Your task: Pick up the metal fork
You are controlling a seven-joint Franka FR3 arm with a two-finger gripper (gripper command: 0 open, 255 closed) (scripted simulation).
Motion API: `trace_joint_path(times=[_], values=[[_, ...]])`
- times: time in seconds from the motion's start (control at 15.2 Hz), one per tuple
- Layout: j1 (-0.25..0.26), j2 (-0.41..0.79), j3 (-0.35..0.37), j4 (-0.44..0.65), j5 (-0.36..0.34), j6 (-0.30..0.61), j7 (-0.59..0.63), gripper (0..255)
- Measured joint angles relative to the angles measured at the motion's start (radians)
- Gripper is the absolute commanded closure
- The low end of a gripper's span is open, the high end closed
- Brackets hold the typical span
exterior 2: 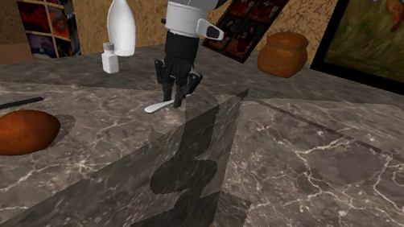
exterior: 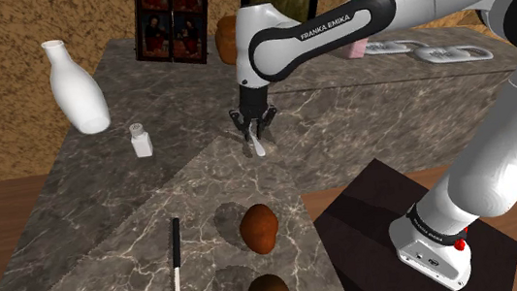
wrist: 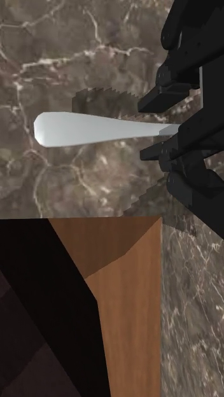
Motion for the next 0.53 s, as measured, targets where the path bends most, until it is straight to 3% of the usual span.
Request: trace_joint_path(times=[0.53], values=[[-0.002, -0.016, 0.001, 0.024, 0.006, -0.038, -0.001, 255]])
